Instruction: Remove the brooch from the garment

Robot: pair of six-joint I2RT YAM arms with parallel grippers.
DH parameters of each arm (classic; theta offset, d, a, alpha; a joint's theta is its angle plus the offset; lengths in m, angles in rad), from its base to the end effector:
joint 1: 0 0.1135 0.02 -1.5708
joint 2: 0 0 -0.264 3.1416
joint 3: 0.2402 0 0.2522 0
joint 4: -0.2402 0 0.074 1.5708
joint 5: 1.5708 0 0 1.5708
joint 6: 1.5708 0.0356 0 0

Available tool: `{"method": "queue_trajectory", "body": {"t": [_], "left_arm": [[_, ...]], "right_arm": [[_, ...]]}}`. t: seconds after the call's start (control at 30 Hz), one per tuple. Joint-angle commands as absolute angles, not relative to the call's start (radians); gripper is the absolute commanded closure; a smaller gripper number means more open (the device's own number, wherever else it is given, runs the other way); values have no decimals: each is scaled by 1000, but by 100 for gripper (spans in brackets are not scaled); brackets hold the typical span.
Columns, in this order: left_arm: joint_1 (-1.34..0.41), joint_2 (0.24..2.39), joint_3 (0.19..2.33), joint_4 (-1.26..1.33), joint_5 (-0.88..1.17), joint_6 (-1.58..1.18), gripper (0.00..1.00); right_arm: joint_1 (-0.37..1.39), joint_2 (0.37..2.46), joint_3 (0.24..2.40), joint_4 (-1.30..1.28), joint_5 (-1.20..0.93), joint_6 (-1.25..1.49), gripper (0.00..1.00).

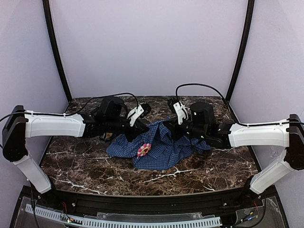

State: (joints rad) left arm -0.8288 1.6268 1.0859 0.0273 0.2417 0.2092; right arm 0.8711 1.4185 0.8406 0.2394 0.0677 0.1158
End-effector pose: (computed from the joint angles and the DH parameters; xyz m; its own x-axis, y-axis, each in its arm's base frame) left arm 0.2439 -0.2787 0.2490 -0.1469 0.4586 -0.8764 0.9069 0.4163 0.0658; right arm 0.2087 0.2442 0.2545 -0.2959 -0.1725 -0.9395 -0.6926 0.7161 0.0867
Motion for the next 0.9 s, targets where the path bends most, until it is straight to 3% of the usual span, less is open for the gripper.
{"method": "queue_trajectory", "body": {"t": [0.0, 0.17, 0.6, 0.87], "left_arm": [[-826, 1578, 1047, 52, 372, 183, 99], [-816, 1544, 1015, 105, 512, 130, 99], [-796, 1545, 981, 319, 592, -129, 99], [-795, 1544, 972, 404, 611, -181, 99]], "right_arm": [[850, 1466, 884, 246, 137, 155, 100], [785, 1495, 889, 255, 25, 197, 99], [784, 1226, 681, 330, -169, 344, 45], [805, 1209, 576, 533, -275, 478, 42]]}}
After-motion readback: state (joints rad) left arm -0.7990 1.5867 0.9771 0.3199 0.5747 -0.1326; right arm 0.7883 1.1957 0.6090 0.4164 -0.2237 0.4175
